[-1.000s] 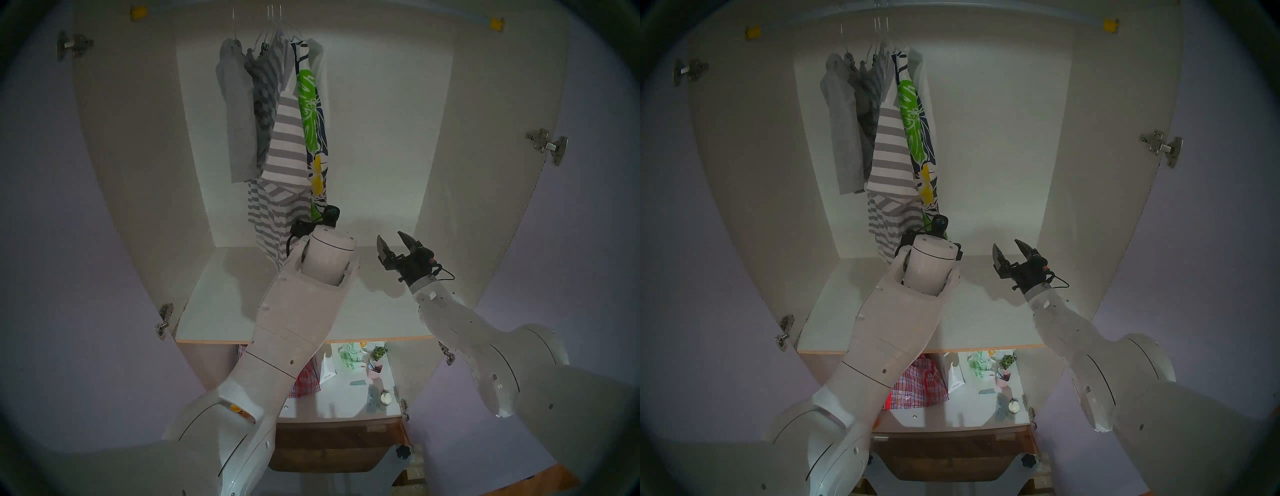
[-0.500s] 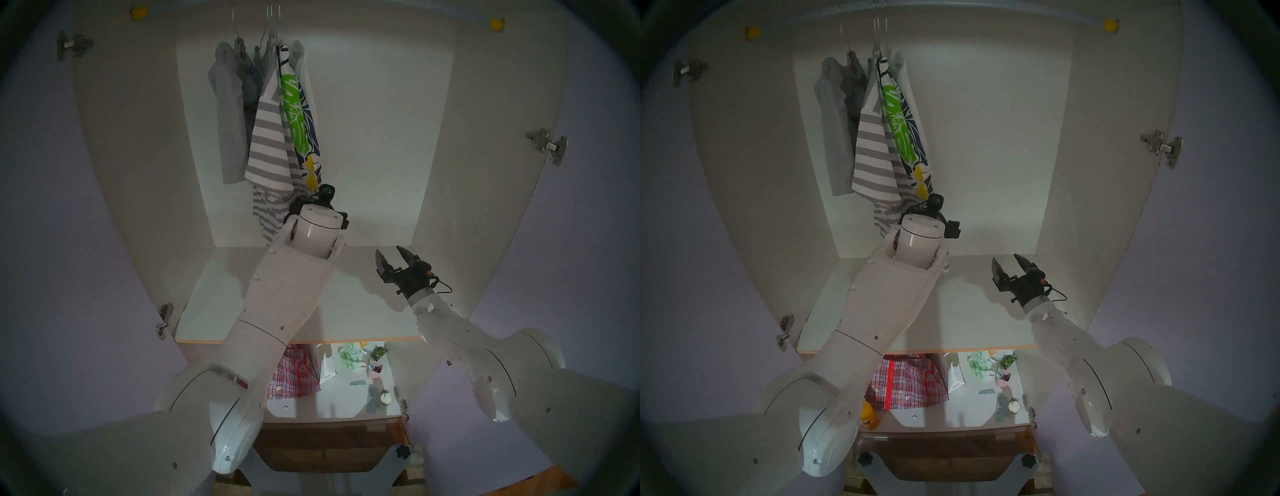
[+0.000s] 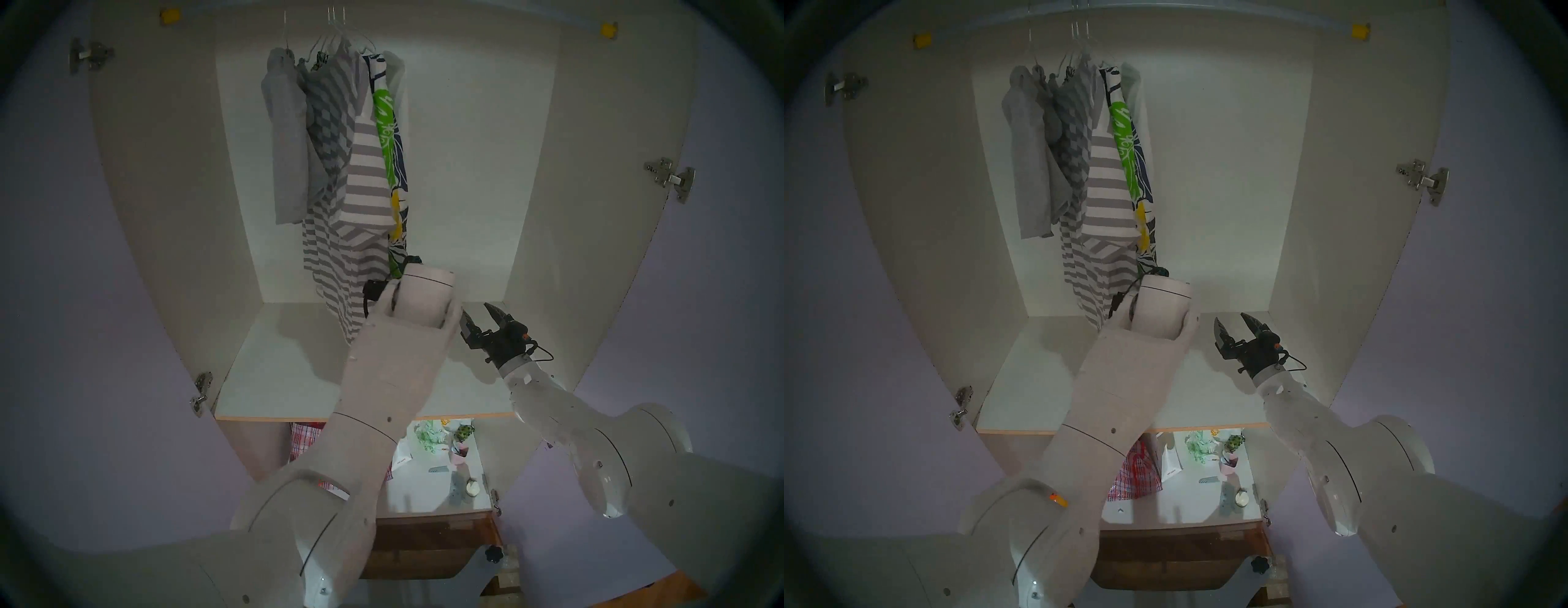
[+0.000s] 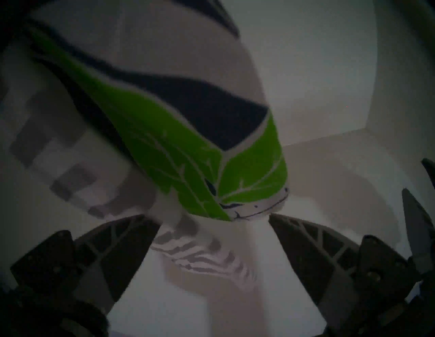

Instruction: Move and arrange clothes and pants in the wardrobe

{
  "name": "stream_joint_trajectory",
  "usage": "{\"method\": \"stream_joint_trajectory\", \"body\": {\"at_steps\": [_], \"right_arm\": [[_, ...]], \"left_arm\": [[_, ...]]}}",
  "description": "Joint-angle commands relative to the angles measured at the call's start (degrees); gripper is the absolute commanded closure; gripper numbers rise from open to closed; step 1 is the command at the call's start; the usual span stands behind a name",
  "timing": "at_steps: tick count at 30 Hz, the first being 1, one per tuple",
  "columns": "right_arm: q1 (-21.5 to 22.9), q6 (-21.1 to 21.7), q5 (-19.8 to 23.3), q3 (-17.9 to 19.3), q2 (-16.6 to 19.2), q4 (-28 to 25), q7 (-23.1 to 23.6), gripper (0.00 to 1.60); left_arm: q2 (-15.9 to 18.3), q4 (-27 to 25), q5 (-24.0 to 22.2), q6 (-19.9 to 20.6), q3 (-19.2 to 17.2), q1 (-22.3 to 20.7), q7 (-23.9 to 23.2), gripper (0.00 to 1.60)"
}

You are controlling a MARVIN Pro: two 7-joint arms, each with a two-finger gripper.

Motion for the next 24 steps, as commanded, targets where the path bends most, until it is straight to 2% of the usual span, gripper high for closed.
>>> {"method": "stream_joint_trajectory", "body": {"at_steps": [1,4,6,13,16,21,24], "right_arm": [[1.38,0.10,0.22,0.23,-0.08,-0.73,0.29,0.00],[1.39,0.10,0.21,0.28,-0.09,-0.71,0.34,0.00],[1.39,0.09,0.17,0.33,-0.09,-0.68,0.36,0.00],[1.42,0.10,0.15,0.41,-0.11,-0.64,0.42,0.00],[1.43,0.12,0.14,0.45,-0.11,-0.62,0.46,0.00],[1.44,0.12,0.13,0.49,-0.11,-0.60,0.50,0.00],[1.45,0.12,0.12,0.50,-0.12,-0.58,0.51,0.00]], "left_arm": [[-1.59,-2.87,2.03,-0.69,-0.05,-0.43,5.03,0.00],[-1.56,-3.72,0.56,-0.77,1.23,0.08,7.68,0.00],[-1.48,-3.43,-3.59,-0.17,3.98,0.11,10.98,0.00],[0.71,-4.78,-18.33,-2.02,12.39,1.80,15.29,0.00],[1.67,-5.74,-22.36,-4.59,14.98,2.65,18.22,0.00],[3.16,-7.19,-24.23,-8.44,17.86,3.61,20.06,0.00],[4.30,-6.66,-24.26,-8.54,18.54,2.64,20.45,0.00]]}}
